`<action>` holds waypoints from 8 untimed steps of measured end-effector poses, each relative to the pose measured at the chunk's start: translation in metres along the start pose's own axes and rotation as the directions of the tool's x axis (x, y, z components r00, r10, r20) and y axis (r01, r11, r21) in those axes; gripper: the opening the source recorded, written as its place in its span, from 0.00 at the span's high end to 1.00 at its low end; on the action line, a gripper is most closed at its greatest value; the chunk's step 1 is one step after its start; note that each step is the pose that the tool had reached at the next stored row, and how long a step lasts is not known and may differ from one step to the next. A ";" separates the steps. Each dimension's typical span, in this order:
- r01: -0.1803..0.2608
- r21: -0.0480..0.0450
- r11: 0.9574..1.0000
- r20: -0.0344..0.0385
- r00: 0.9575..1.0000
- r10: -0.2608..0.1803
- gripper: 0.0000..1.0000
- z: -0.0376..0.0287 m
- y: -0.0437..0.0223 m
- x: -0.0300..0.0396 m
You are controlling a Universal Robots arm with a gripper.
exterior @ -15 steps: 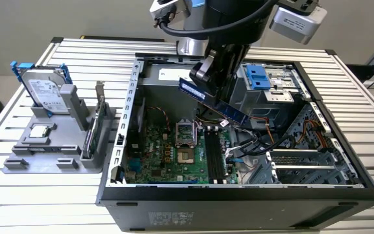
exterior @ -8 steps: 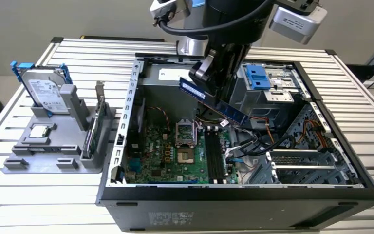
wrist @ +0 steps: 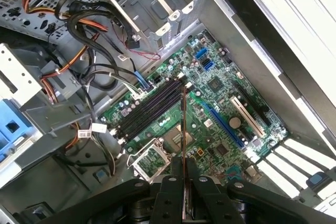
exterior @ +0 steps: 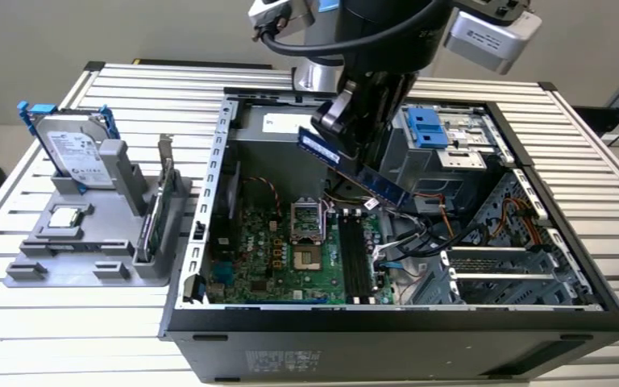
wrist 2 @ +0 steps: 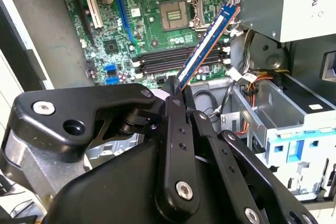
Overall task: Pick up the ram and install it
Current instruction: 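Insert the ram into the slot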
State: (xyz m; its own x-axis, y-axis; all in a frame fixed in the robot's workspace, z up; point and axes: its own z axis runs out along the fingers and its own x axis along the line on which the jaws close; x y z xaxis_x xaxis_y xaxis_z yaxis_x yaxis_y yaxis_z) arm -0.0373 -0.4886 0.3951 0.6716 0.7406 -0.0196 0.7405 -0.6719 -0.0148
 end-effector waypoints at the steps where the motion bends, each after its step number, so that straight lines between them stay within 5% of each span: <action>1: -0.004 0.000 1.000 0.000 1.000 0.004 1.00 0.0000 0.0000 0.0000; 8: -0.046 0.001 0.999 -0.001 0.999 0.046 1.00 0.0000 0.0000 0.0000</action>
State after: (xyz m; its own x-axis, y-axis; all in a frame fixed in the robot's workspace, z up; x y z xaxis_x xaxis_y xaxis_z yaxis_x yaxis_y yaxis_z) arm -0.0373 -0.4886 0.3951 0.7051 0.7088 -0.0195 0.7087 -0.7054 -0.0149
